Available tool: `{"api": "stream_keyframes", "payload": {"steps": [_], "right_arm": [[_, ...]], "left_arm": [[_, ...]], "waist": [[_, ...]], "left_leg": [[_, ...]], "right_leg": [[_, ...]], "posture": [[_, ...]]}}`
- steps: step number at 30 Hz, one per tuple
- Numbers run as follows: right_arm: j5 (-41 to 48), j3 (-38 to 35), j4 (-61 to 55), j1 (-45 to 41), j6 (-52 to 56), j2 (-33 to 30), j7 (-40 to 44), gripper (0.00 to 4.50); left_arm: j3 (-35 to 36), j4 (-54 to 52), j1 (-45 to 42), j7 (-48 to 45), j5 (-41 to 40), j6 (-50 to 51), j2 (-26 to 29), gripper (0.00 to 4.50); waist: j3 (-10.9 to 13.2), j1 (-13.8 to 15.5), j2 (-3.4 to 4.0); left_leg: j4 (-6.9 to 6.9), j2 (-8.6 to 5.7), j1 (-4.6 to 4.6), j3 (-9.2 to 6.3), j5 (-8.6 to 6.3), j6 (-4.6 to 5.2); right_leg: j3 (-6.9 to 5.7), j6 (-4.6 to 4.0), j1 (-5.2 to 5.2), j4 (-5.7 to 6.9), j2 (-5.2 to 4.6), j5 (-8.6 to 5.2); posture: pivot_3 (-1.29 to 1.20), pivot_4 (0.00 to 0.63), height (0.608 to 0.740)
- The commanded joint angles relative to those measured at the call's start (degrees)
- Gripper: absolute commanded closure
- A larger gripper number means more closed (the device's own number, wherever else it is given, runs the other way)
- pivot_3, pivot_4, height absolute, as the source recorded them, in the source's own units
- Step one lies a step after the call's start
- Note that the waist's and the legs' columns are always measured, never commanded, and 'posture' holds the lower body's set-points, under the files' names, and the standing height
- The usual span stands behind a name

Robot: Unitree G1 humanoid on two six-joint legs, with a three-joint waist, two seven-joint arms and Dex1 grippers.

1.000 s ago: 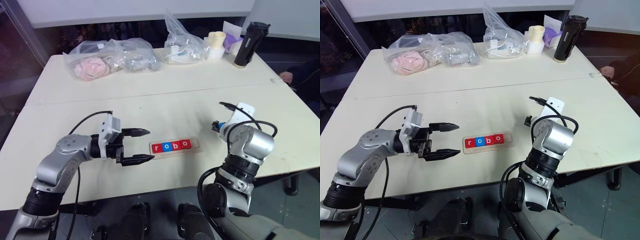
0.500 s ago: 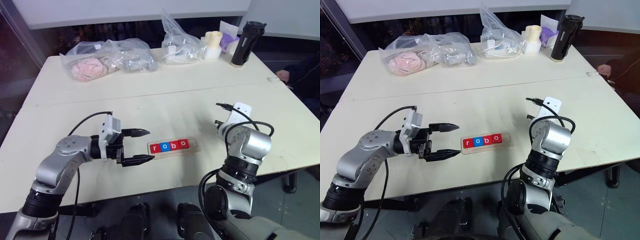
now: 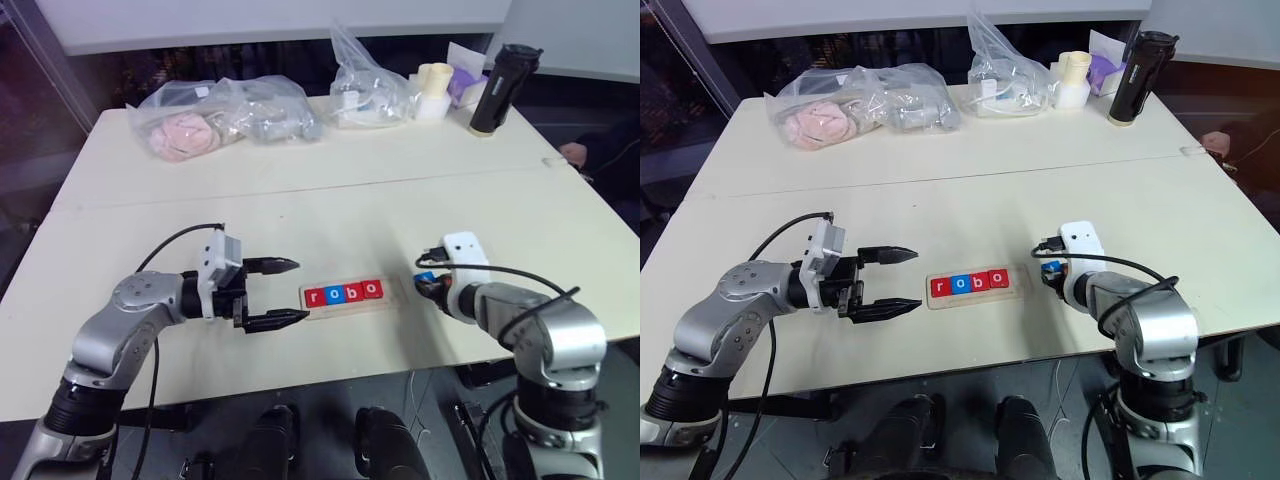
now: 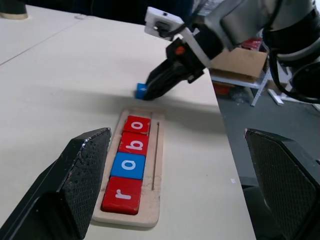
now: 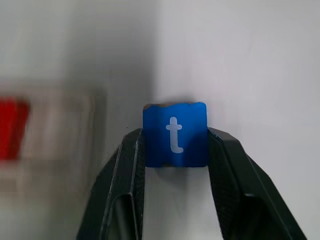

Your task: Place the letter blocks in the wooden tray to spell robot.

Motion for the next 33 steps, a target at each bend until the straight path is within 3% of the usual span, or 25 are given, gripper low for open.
{"api": "stream_keyframes", "payload": {"steps": [1,11,17,18,22,25,26,30,33], "right_arm": [[3.43,-0.18,-2.57,2.25,1.02,-1.25,-0.39,3.37],[5.96,-3.91,-2.19,2.48,1.02,1.08,-8.37,3.37],[10.02,-3.69,-1.74,1.83,1.02,-0.76,-9.00,0.28],[11.08,-2.79,-1.89,1.59,1.02,-2.43,-7.90,0.05],[14.12,3.73,-3.88,-0.98,-1.42,-14.05,1.22,0.05],[7.73,12.64,-2.01,2.86,-29.32,-34.85,22.92,0.05],[5.45,14.04,-0.02,3.76,-37.14,-38.89,27.52,0.05],[-1.03,15.79,14.78,4.19,-66.82,-43.59,42.73,0.05],[-4.18,17.87,24.92,0.86,-79.10,-42.09,50.39,0.05]], "left_arm": [[0.28,-1.04,-0.05,-0.31,0.07,-0.86,0.08,0.00],[-0.17,-0.64,-0.27,-0.37,0.50,-1.47,-0.36,0.00],[-0.29,-0.47,-0.50,-0.41,0.63,-1.53,-0.56,0.00],[-0.30,-0.38,-0.56,-0.49,0.71,-1.57,-0.58,0.00],[-0.20,-0.23,-0.75,-0.59,0.76,-1.39,-0.68,0.00],[-0.26,0.08,-1.13,-0.80,0.97,-1.36,-0.73,0.00],[-0.26,0.24,-1.32,-0.86,1.05,-1.33,-0.79,0.00],[-0.18,0.54,-1.80,-0.97,1.22,-1.26,-0.98,0.00],[-0.06,0.21,-1.76,-0.87,1.12,-1.07,-0.93,0.00]], "waist": [[0.00,0.03,-0.01],[-0.01,0.07,-0.04],[-0.01,0.20,-0.04],[-0.01,0.21,-0.04],[0.05,0.12,0.00],[0.18,0.26,0.16],[0.19,0.25,0.14],[0.26,-0.21,-0.02],[0.29,-0.08,-0.02]], "left_leg": [[-0.03,0.00,-0.01,0.00,0.00,0.01],[-0.30,0.00,-0.03,-0.01,0.00,0.04],[-0.25,0.00,-0.04,-0.01,-0.01,0.03],[-0.26,-0.01,-0.04,-0.01,-0.01,0.03],[-0.25,-0.05,-0.18,0.02,0.00,0.06],[-0.21,-0.05,-0.28,0.02,-0.02,0.09],[-0.21,-0.06,-0.29,0.00,-0.03,0.12],[-0.10,-0.03,-0.30,0.05,-0.06,0.15],[0.00,-0.01,-0.30,0.03,-0.07,0.15]], "right_leg": [[0.00,-0.02,0.00,-0.05,-0.01,0.02],[-0.02,-0.18,-0.02,-0.29,-0.01,0.12],[-0.03,-0.19,0.00,-0.29,-0.02,0.13],[-0.03,-0.19,0.00,-0.30,-0.02,0.13],[-0.10,-0.18,-0.11,-0.35,-0.02,0.13],[-0.22,-0.13,-0.14,-0.37,0.02,0.11],[-0.29,0.05,-0.11,-0.38,0.00,0.00],[-0.36,0.13,-0.05,-0.42,0.00,-0.02],[-0.34,0.07,-0.03,-0.38,0.00,0.05]], "posture": [[0.00,0.150,0.725],[0.00,0.150,0.725],[0.00,0.150,0.725],[0.00,0.150,0.725],[0.00,0.150,0.725],[0.00,0.150,0.725],[0.00,0.150,0.725],[0.00,0.150,0.725],[0.00,0.150,0.725]]}}
